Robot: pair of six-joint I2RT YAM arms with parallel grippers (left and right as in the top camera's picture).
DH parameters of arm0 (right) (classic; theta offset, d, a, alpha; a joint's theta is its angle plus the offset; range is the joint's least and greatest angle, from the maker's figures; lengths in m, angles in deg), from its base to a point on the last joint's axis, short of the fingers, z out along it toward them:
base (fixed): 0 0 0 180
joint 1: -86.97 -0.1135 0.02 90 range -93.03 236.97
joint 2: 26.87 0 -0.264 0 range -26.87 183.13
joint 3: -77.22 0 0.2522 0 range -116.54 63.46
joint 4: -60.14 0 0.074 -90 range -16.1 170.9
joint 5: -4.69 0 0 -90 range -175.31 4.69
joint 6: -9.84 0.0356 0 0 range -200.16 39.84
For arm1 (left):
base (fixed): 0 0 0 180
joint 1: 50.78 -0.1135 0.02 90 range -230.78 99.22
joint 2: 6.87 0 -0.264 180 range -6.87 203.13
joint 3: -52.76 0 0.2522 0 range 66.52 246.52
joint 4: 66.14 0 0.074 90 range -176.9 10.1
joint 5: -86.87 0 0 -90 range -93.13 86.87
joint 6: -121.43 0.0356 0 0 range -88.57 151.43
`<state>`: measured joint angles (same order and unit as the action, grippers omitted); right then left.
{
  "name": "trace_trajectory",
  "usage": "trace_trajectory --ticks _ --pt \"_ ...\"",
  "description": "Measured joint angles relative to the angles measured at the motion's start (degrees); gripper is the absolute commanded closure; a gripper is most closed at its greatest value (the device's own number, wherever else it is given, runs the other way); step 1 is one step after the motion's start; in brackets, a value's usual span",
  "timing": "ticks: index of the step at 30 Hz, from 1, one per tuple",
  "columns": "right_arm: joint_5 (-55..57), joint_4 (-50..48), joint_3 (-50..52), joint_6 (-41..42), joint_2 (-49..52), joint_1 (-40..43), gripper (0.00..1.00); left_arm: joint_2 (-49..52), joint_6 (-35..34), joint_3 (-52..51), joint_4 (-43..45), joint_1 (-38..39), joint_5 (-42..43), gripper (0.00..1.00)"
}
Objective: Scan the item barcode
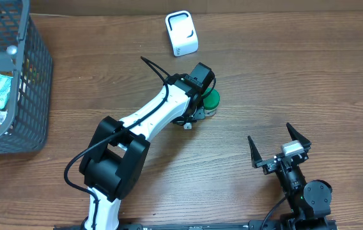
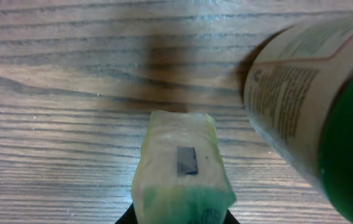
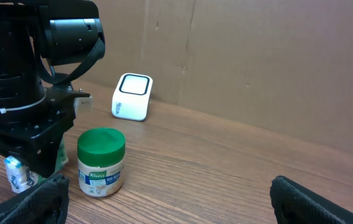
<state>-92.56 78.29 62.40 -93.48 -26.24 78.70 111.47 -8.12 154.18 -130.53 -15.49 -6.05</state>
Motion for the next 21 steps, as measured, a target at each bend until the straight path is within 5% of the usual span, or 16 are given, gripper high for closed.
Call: trace_trajectory --ticks 7,9,12,16,21 --pt "0.0 -0.02 0.0 -0.04 0.0 -0.02 0.0 1.44 0.0 -0.02 0.02 0.0 -0.85 0.91" --pt "0.0 -0.02 0.0 0.0 0.02 -0.02 0.0 2.45 0.02 -0.02 0.02 0.0 -0.85 0.8" --pt "0.0 -0.02 0.0 -0.02 0.0 0.0 0.0 3.08 -0.63 -0.04 0.02 0.0 -0.85 0.48" --pt "0.0 -0.02 0.0 -0.04 0.0 -0.02 0.0 3.1 -0.59 -0.04 -0.13 -0.02 -1.09 0.2" --pt "0.0 -0.04 0.0 -0.04 0.0 -0.02 0.0 3.1 -0.83 0.07 -2.6 -0.02 -1.22 0.12"
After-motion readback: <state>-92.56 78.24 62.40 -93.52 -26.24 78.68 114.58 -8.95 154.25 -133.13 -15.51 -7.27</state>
